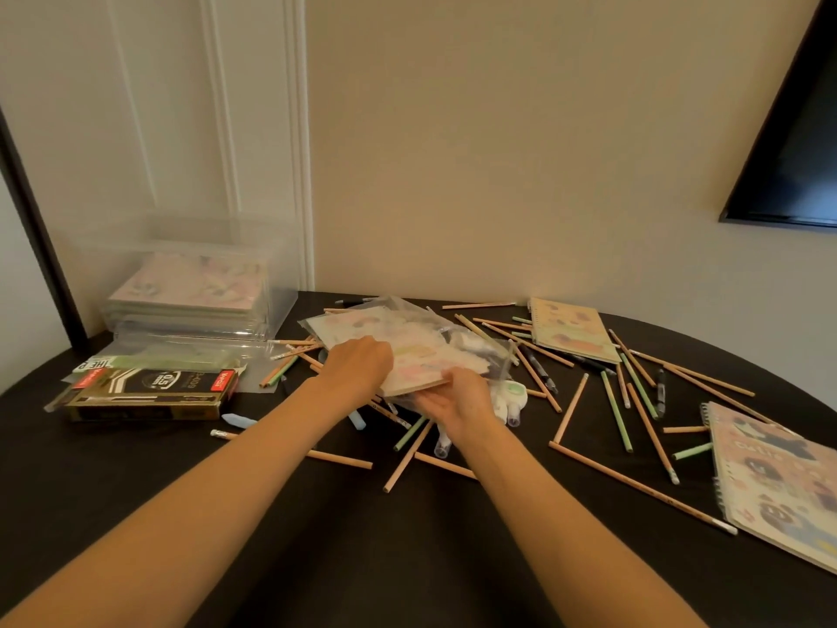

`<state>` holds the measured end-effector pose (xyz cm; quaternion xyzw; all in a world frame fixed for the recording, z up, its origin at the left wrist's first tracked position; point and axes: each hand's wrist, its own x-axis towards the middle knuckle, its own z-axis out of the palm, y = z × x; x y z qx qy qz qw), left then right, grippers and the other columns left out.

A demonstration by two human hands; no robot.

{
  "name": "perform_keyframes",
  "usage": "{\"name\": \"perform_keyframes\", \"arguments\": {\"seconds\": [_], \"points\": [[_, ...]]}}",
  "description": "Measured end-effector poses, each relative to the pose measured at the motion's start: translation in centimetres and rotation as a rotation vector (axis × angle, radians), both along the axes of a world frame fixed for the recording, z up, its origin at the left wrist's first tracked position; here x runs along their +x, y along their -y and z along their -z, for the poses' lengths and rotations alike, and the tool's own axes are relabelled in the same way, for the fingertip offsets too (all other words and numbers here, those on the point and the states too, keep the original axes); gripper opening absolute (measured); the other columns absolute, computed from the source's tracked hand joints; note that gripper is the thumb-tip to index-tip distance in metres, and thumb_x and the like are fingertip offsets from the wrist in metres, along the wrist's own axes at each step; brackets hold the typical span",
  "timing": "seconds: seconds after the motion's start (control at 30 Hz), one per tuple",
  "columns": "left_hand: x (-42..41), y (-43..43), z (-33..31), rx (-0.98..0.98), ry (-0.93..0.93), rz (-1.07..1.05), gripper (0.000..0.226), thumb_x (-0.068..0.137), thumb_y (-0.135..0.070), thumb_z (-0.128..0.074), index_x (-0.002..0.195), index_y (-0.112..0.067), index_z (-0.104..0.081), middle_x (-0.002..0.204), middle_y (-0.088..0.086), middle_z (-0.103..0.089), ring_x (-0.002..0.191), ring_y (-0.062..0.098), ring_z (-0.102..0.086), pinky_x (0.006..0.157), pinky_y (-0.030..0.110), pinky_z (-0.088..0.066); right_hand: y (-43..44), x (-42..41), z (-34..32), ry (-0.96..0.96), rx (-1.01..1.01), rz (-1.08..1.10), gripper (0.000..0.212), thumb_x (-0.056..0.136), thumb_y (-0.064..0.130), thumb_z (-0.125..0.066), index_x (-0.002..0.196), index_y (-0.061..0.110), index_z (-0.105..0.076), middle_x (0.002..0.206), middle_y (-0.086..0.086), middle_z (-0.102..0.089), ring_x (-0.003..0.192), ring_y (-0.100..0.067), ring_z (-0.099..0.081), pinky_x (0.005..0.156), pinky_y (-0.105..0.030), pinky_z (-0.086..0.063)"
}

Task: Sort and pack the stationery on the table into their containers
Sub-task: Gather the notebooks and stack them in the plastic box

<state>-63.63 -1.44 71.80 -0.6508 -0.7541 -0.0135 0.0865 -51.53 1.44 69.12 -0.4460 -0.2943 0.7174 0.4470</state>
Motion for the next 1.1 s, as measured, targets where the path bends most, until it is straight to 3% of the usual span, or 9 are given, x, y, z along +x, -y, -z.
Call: {"name": "perform_keyframes", "arguments": {"seconds": [0.13, 0.2, 0.3, 0.53, 0.6, 0.73, 0.93, 1.03, 1.1], "points": [[-0.2, -0.4, 0.8, 0.013, 0.145, -0.028, 0.027, 0.097, -0.019, -0.036, 0.117, -0.008, -0.050, 0.117, 0.013, -0.055, 0.102, 0.029, -0.054, 0.078, 0.036, -0.042, -0.4, 0.9, 0.5, 0.012, -0.071, -0.057, 0.040, 0.098, 0.002, -0.034, 0.137, -0.001, -0.033, 0.124, -0.030, -0.052, 0.108, -0.040, -0.057, 0.080, -0.044, -0.049], [-0.1, -1.1, 1.0, -0.005, 0.213, -0.018, 0.045, 0.097, -0.018, -0.036, 0.140, -0.009, -0.030, 0.134, 0.013, -0.044, 0.116, 0.029, -0.048, 0.086, 0.037, -0.041, -0.4, 0.8, 0.5, 0.007, -0.072, -0.073, 0.041, 0.098, -0.001, -0.032, 0.139, 0.002, -0.033, 0.127, -0.029, -0.051, 0.114, -0.041, -0.054, 0.080, -0.046, -0.049], [0.1, -2.7, 1.3, -0.021, 0.313, 0.020, 0.055, 0.098, -0.018, -0.032, 0.149, -0.017, -0.010, 0.151, 0.010, -0.023, 0.132, 0.029, -0.032, 0.103, 0.042, -0.034, -1.4, 0.5, 0.7, 0.001, -0.043, -0.032, 0.045, 0.096, -0.009, -0.029, 0.136, 0.009, -0.037, 0.130, -0.021, -0.052, 0.114, -0.040, -0.054, 0.065, -0.044, -0.052], [0.6, -4.0, 0.8, 0.107, 0.420, 0.091, 0.045, 0.102, -0.021, -0.029, 0.147, -0.018, -0.025, 0.151, 0.007, -0.028, 0.135, 0.024, -0.030, 0.106, 0.037, -0.029, -3.4, -1.5, 0.9, -0.087, -0.030, -0.005, 0.049, 0.094, -0.012, -0.030, 0.133, 0.014, -0.042, 0.128, -0.018, -0.052, 0.085, -0.031, -0.059, 0.063, -0.045, -0.053], [0.4, -3.9, 0.7, 0.128, 0.460, 0.110, 0.044, 0.103, -0.022, -0.027, 0.147, -0.019, -0.025, 0.150, 0.006, -0.030, 0.135, 0.023, -0.031, 0.106, 0.036, -0.028, -3.9, -2.6, 0.7, -0.122, -0.034, 0.001, 0.051, 0.094, -0.011, -0.030, 0.136, 0.014, -0.041, 0.129, -0.018, -0.052, 0.085, -0.030, -0.059, 0.063, -0.045, -0.054], [-0.6, -3.7, 0.7, 0.101, 0.525, 0.169, 0.043, 0.103, -0.024, -0.023, 0.146, -0.020, -0.028, 0.152, 0.006, -0.029, 0.138, 0.021, -0.027, 0.110, 0.035, -0.022, -5.1, -5.0, 1.1, -0.075, 0.038, 0.016, 0.048, 0.093, -0.010, -0.035, 0.136, 0.011, -0.044, 0.125, -0.018, -0.056, 0.080, -0.023, -0.061, 0.045, -0.030, -0.053], [-1.8, -3.9, 1.2, 0.089, 0.663, 0.203, 0.042, 0.103, -0.027, -0.025, 0.143, -0.019, -0.035, 0.147, 0.005, -0.038, 0.135, 0.020, -0.034, 0.110, 0.033, -0.024, -6.0, -6.6, 2.4, -0.001, 0.037, 0.018, 0.047, 0.093, -0.007, -0.038, 0.132, 0.018, -0.046, 0.123, -0.018, -0.057, 0.086, -0.025, -0.061, 0.045, -0.025, -0.051], [-2.1, -4.3, 1.8, 0.072, 0.701, 0.208, 0.043, 0.103, -0.029, -0.025, 0.142, -0.018, -0.036, 0.147, 0.004, -0.038, 0.136, 0.020, -0.033, 0.112, 0.033, -0.024, -5.8, -6.5, 2.6, 0.065, 0.061, -0.010, 0.032, 0.094, -0.004, -0.042, 0.120, 0.011, -0.053, 0.109, -0.015, -0.063, 0.082, -0.022, -0.064, 0.045, -0.025, -0.052], [-2.4, -4.4, 1.9, 0.071, 0.722, 0.198, 0.043, 0.103, -0.030, -0.025, 0.142, -0.017, -0.037, 0.147, 0.004, -0.038, 0.136, 0.020, -0.034, 0.111, 0.033, -0.025, -5.7, -6.3, 2.5, 0.170, 0.057, -0.070, 0.016, 0.094, 0.002, -0.047, 0.107, 0.002, -0.057, 0.087, -0.012, -0.063, 0.065, -0.015, -0.064, 0.043, -0.021, -0.049]]}}
